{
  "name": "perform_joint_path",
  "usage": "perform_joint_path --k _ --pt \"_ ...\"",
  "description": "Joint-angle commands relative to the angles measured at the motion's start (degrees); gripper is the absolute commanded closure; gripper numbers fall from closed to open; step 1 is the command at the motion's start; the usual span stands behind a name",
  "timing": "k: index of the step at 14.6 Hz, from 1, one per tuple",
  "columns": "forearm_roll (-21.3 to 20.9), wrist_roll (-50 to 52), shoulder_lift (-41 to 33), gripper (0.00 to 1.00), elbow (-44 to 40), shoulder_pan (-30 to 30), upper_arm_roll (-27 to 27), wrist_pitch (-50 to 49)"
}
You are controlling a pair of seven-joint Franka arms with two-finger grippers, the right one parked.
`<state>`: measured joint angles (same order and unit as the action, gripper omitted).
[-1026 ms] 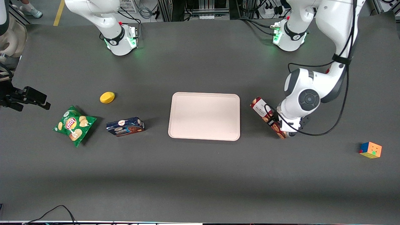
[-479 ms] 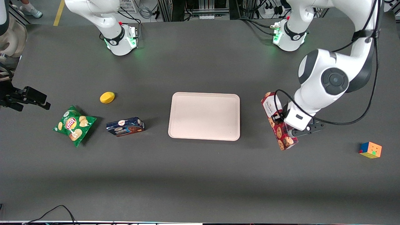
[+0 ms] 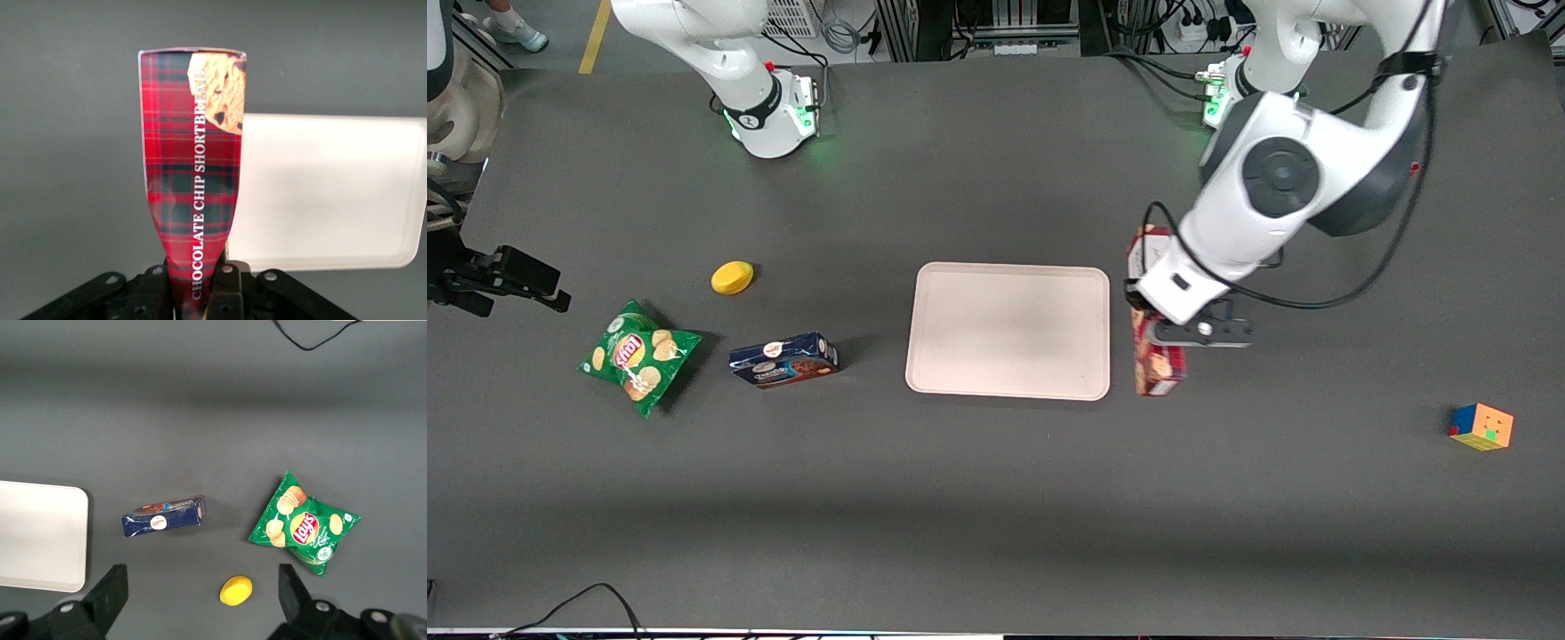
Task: Place red cookie box on tray
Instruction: 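Carry the held box over the pink tray and lower it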
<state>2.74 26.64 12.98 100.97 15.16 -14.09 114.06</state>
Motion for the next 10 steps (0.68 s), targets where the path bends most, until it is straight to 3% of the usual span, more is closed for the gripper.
perform_joint_path --k 1,6,10 --pt "-0.72 -0.10 2.66 0.94 2.03 2.85 -0.06 2.91" --pt "-1.42 3.85 7.05 0.95 6.43 5.75 -0.23 12.67" --pt "-7.22 9.21 11.10 0.97 6.79 7.87 -0.23 15.31"
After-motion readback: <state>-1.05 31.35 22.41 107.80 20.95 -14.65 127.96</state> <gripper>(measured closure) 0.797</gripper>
